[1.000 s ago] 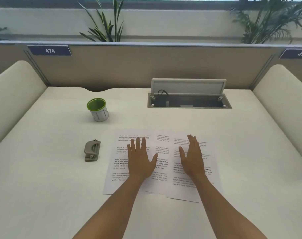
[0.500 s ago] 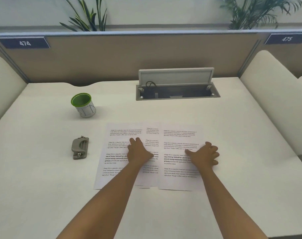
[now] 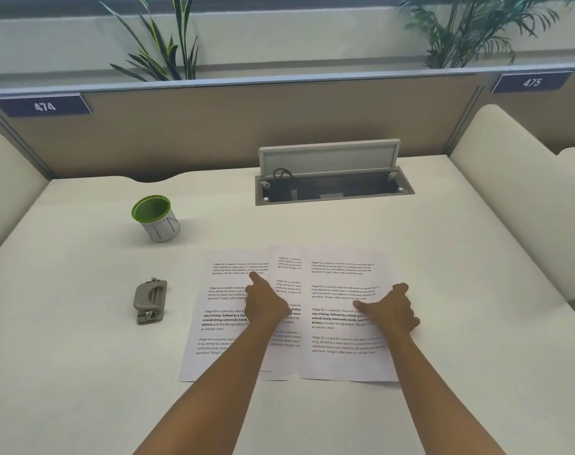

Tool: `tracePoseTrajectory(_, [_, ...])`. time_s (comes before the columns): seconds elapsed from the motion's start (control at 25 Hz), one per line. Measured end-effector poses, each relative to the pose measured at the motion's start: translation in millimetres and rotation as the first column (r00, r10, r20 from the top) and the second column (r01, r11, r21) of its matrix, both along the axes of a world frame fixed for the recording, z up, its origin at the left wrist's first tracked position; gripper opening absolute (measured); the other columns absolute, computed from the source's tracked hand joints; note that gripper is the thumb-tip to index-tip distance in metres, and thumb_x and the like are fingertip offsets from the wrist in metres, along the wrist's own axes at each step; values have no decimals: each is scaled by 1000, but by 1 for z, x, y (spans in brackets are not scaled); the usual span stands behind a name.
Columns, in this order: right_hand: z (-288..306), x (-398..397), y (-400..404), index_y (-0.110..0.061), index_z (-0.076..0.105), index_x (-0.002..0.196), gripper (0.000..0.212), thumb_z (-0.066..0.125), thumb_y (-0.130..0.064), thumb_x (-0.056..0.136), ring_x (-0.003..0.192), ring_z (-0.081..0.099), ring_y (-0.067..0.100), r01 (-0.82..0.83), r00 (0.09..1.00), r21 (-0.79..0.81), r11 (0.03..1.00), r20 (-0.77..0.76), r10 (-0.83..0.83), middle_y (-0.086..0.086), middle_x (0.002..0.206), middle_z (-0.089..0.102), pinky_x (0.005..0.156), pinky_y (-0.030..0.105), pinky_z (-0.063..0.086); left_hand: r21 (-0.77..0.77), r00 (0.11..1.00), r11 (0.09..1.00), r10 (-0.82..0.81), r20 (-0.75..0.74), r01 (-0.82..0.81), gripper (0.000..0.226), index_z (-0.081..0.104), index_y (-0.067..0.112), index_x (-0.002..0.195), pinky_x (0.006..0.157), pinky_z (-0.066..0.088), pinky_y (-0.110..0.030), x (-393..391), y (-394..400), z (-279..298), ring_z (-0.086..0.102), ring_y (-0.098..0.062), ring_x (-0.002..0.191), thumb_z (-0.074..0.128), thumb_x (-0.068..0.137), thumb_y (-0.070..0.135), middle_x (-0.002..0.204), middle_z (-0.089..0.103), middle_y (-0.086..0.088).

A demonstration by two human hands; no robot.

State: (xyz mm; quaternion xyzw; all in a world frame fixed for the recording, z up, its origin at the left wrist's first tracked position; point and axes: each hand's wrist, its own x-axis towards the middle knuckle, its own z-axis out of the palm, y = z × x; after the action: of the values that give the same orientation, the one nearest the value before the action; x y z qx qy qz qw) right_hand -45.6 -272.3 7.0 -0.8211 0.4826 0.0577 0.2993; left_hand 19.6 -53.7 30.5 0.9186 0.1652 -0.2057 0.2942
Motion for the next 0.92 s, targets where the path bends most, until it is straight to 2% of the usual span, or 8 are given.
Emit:
tracePoseTrajectory(0.2, [-1, -11, 3, -11, 45, 132, 89, 91, -43, 62, 110, 64, 38, -10, 990, 12, 1000, 144, 9, 14, 123, 64, 79, 40, 47, -30, 991, 993, 108, -79, -111, 95, 30, 7, 134, 86, 49, -43, 4, 2, 0, 60, -33, 118, 93, 63, 15, 127, 58, -13])
tracePoseTrajectory(0.36, [-4, -14, 9, -18, 52, 124, 66, 87, -34, 70, 100, 66, 34, -56, 970, 42, 998, 237, 44, 11, 114, 69, 76, 36, 48, -6, 992, 998, 56, -111, -57, 71, 54, 6, 120, 90, 54, -39, 3, 5, -3, 60, -29, 116, 93, 63, 24, 125, 61, -10])
tracePoseTrajectory(0.44, [-4, -14, 13, -17, 52, 123, 62, 86, -31, 73, 98, 66, 34, -48, 964, 50, 998, 263, 33, 12, 112, 69, 76, 37, 49, 67, 994, 997, 35, -107, -28, 68, 56, 9, 119, 91, 52, -36, 2, 3, -3, 48, -28, 126, 92, 65, 30, 133, 49, -9])
tracePoseTrajectory(0.52, [-2, -12, 20, -13, 51, 126, 67, 87, -30, 72, 104, 64, 35, -55, 959, 45, 997, 279, 40, 13, 117, 67, 80, 40, 50, 96, 997, 995, 21, -70, -14, 72, 50, 11, 123, 86, 50, -36, -1, 2, -3, 40, -30, 129, 90, 67, 29, 137, 37, -9])
tracePoseTrajectory(0.6, [0, -8, 29, -8, 48, 131, 77, 89, -29, 69, 115, 57, 36, -91, 957, 29, 995, 280, 79, 14, 125, 60, 86, 44, 51, 75, 1000, 997, 18, -20, -17, 73, 41, 11, 129, 82, 50, -36, -2, -1, -3, 39, -33, 127, 86, 71, 19, 138, 35, -10])
tracePoseTrajectory(0.72, [4, -2, 46, -6, 41, 138, 93, 91, -34, 65, 125, 46, 38, -157, 964, -26, 987, 212, 159, 16, 133, 49, 92, 46, 49, 0, 997, 998, 65, 34, -65, 53, 37, 9, 131, 87, 52, -40, -3, -2, -3, 41, -35, 125, 64, 85, 8, 138, 38, -12])
tracePoseTrajectory(0.8, [5, 2, 55, -6, 36, 141, 99, 91, -35, 65, 126, 45, 39, -187, 966, -51, 981, 171, 193, 17, 137, 45, 93, 46, 49, -57, 992, 992, 113, 55, -110, 48, 36, 7, 132, 89, 50, -42, -2, -2, 0, 43, -35, 124, 58, 90, 12, 139, 40, -12])
tracePoseTrajectory(0.92, [5, 6, 64, -7, 32, 142, 100, 91, -33, 66, 123, 48, 40, -199, 965, -31, 980, 169, 201, 16, 137, 42, 88, 45, 51, -106, 992, 988, 114, 50, -109, 57, 35, 7, 134, 90, 48, -42, -4, 1, 4, 43, -36, 126, 67, 88, 21, 139, 41, -12])
